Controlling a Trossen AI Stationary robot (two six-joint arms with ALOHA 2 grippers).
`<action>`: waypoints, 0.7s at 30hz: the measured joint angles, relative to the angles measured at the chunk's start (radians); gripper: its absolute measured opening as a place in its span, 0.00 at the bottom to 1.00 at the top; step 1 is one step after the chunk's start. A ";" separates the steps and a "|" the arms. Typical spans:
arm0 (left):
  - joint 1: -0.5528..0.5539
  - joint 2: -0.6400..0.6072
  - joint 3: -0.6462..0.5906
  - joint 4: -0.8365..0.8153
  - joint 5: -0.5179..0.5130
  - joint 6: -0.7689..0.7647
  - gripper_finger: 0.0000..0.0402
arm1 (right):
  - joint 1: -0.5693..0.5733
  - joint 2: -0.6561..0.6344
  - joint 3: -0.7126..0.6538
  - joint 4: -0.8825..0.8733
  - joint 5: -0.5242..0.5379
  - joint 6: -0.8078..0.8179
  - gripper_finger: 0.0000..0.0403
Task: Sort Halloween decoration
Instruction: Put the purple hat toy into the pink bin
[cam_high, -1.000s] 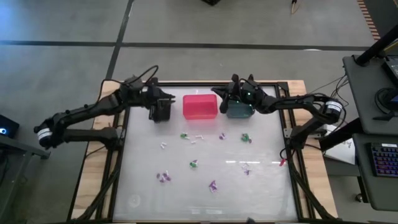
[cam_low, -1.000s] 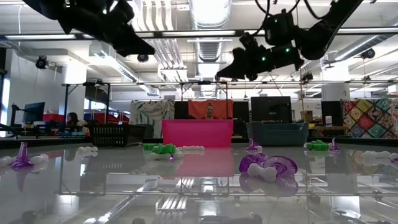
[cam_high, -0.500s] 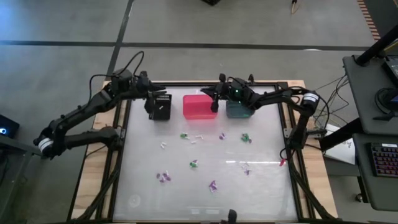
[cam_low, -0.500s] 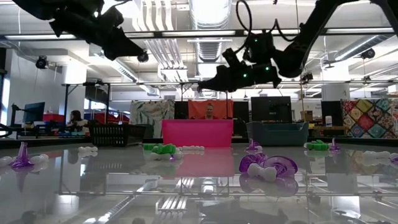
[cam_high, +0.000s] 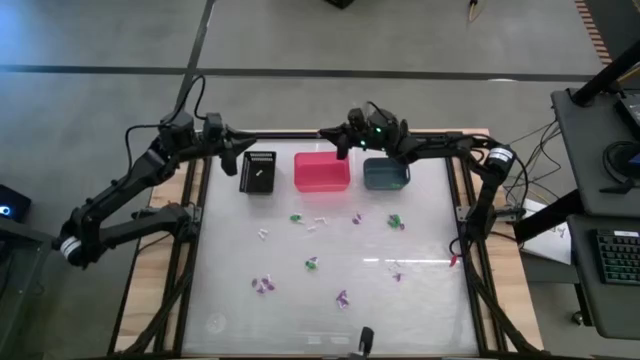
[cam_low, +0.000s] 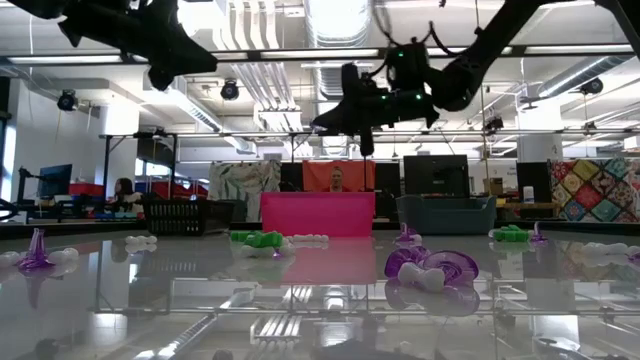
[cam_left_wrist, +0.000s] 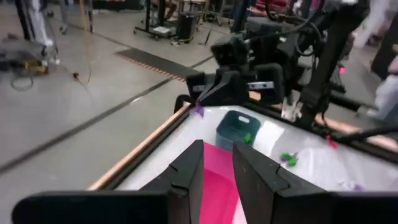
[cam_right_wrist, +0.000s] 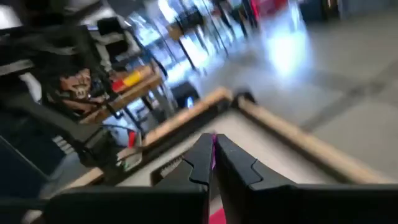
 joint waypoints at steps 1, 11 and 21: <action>0.006 -0.001 0.000 0.001 0.000 -0.031 0.17 | 0.004 0.000 0.029 -0.081 -0.001 0.041 0.02; 0.093 0.003 0.000 0.019 0.079 -0.183 0.17 | 0.032 0.026 0.377 -1.003 -0.004 0.069 0.02; 0.193 0.002 0.000 -0.030 0.157 -0.145 0.17 | 0.055 0.140 0.470 -1.208 0.038 0.110 0.02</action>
